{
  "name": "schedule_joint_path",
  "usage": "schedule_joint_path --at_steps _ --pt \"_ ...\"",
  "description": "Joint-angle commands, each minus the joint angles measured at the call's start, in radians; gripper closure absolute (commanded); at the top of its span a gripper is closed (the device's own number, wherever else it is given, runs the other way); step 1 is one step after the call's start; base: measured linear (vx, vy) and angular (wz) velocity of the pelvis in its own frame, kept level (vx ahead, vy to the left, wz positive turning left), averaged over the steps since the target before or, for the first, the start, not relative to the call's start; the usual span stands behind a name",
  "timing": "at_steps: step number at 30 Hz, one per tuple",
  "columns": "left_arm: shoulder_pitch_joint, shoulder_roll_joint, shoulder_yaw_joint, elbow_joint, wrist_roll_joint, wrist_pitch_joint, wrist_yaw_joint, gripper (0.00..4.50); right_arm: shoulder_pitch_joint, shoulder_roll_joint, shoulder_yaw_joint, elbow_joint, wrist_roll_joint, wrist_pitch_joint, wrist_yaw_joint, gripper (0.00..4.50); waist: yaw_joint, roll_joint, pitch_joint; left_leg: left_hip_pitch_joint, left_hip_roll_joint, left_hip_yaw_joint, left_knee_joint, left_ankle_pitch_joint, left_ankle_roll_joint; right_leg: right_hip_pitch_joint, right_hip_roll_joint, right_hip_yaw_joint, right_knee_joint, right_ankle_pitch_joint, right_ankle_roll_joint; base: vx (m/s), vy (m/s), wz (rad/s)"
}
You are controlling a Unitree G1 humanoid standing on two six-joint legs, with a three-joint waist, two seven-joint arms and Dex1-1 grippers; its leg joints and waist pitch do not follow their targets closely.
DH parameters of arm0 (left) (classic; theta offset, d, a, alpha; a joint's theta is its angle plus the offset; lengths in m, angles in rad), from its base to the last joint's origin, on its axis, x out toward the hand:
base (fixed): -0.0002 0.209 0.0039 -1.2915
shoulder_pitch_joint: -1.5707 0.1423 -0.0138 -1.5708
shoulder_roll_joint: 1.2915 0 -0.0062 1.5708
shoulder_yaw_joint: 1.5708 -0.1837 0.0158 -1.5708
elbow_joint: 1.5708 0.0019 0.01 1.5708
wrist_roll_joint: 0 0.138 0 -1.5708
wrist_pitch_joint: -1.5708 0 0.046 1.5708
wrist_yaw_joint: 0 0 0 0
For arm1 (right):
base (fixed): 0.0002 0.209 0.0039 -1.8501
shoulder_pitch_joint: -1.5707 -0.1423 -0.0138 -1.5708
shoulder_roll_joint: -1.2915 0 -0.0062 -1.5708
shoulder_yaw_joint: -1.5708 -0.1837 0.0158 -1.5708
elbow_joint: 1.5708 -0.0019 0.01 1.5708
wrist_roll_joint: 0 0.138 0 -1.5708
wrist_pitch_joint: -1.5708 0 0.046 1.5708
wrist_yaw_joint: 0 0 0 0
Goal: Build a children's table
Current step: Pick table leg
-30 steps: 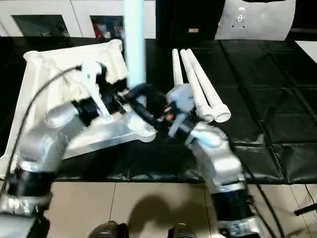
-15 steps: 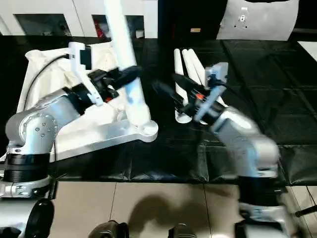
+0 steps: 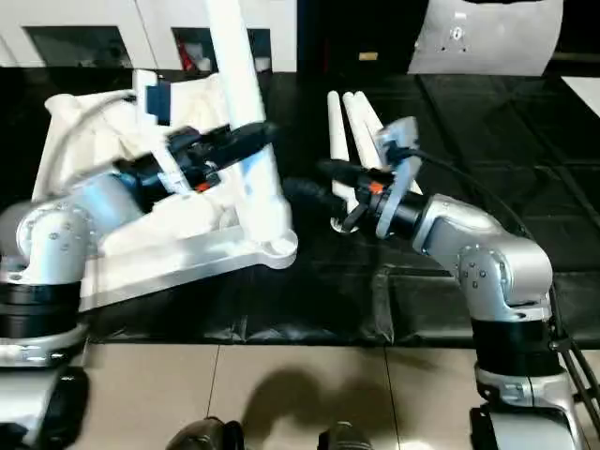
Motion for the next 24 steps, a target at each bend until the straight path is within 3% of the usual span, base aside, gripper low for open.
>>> schedule_joint_path --at_steps 1,4,11,16,24 --pt "-0.003 0.011 -0.028 -0.039 0.011 -0.041 -0.074 2.59 -0.013 -0.015 0.026 -0.030 0.004 -0.014 0.052 0.00 0.003 -0.022 -0.091 0.026 0.067 -0.020 -0.070 -0.026 0.081 0.053 -0.077 0.034 -0.073 -0.053 -0.260 0.000 0.000 0.00" --pt "0.004 0.019 -0.063 -0.082 0.012 -0.115 -0.177 2.59 -0.024 -0.033 0.076 -0.018 -0.012 -0.033 0.109 0.00 0.004 -0.024 -0.092 0.027 0.070 -0.019 -0.071 -0.034 0.073 0.054 -0.078 0.034 -0.072 -0.050 -0.271 0.000 0.000 0.00" --pt "0.001 0.026 -0.090 -0.102 -0.021 -0.102 -0.232 2.59 -0.043 -0.031 0.108 0.022 -0.045 -0.077 0.169 0.00 0.001 -0.026 -0.094 0.026 0.066 -0.016 -0.069 -0.040 0.065 0.054 -0.077 0.036 -0.070 -0.052 -0.277 0.000 0.000 0.00" --pt "0.002 0.032 -0.111 -0.072 0.014 -0.114 -0.239 2.59 -0.055 -0.035 0.121 0.030 -0.039 -0.098 0.214 0.54 0.000 -0.028 -0.099 0.024 0.066 -0.016 -0.065 -0.014 0.085 0.056 -0.076 0.034 -0.065 -0.016 -0.281 0.000 0.000 0.00" --pt "-0.001 0.023 -0.112 -0.061 0.016 -0.119 -0.243 2.59 -0.059 -0.018 0.127 0.045 -0.050 -0.109 0.232 1.23 0.002 -0.026 -0.105 0.025 0.065 -0.016 -0.062 0.000 0.088 0.058 -0.074 0.033 -0.060 0.016 -0.292 0.000 0.000 0.00"
